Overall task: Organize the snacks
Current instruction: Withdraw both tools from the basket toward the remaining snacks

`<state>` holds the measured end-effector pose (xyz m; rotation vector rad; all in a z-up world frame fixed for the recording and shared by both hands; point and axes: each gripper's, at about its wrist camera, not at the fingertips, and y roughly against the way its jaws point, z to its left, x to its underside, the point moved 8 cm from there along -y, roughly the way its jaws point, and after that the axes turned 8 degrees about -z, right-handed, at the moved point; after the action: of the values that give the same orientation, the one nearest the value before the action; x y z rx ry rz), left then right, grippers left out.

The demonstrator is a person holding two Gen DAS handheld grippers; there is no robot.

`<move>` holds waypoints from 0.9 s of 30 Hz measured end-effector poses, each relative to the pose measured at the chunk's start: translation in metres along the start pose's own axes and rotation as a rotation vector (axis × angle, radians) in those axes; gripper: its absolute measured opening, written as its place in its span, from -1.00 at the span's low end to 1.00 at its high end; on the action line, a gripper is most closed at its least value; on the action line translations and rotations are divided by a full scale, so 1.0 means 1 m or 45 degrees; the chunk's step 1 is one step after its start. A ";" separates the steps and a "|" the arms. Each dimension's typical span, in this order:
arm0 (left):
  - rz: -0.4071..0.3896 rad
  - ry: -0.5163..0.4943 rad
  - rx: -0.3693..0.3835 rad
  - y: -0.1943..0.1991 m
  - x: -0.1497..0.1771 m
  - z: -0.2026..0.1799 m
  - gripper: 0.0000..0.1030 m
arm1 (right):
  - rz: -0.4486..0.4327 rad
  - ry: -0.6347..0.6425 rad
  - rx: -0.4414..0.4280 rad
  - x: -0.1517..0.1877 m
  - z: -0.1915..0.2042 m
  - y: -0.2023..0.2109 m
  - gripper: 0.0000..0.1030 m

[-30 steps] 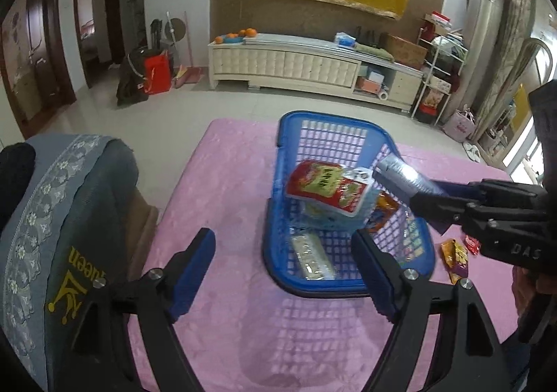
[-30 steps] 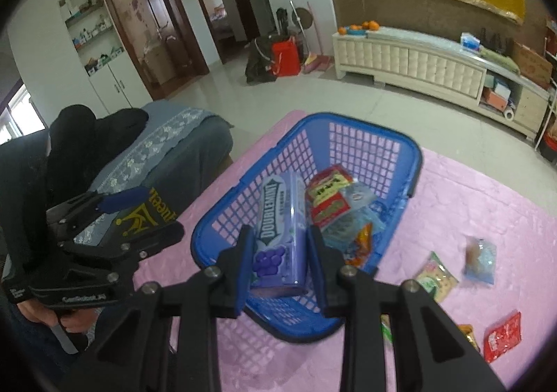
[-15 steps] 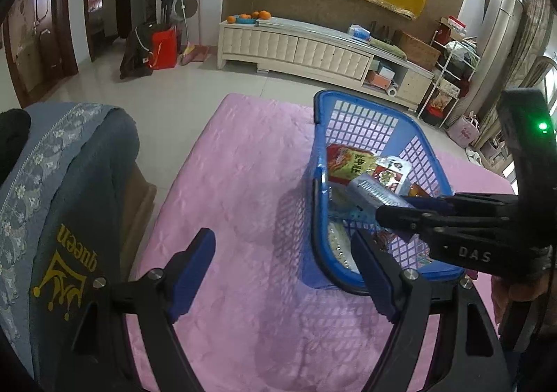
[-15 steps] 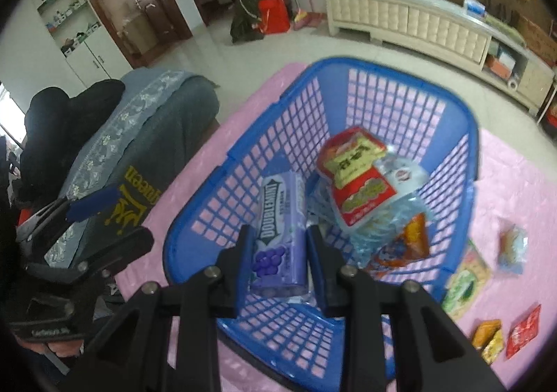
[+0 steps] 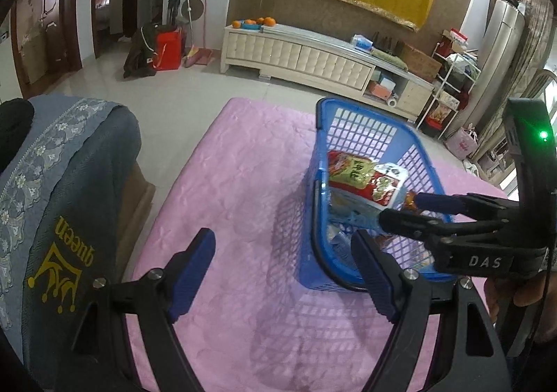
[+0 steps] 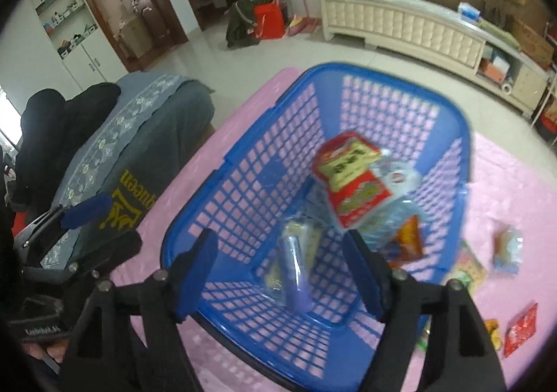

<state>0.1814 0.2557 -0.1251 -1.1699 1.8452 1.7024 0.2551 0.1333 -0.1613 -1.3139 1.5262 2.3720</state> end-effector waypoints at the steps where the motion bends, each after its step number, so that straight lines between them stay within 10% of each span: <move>1: -0.003 -0.005 0.001 0.002 -0.001 -0.002 0.52 | -0.014 0.004 0.015 0.000 -0.005 0.007 0.60; 27: -0.057 -0.360 0.247 0.030 0.002 -0.201 0.57 | -0.256 -0.208 0.233 0.059 -0.152 0.174 0.65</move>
<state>0.2097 0.0628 -0.0672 -0.8396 1.7487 1.5346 0.2366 -0.0956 -0.0969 -1.1446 1.4499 2.1058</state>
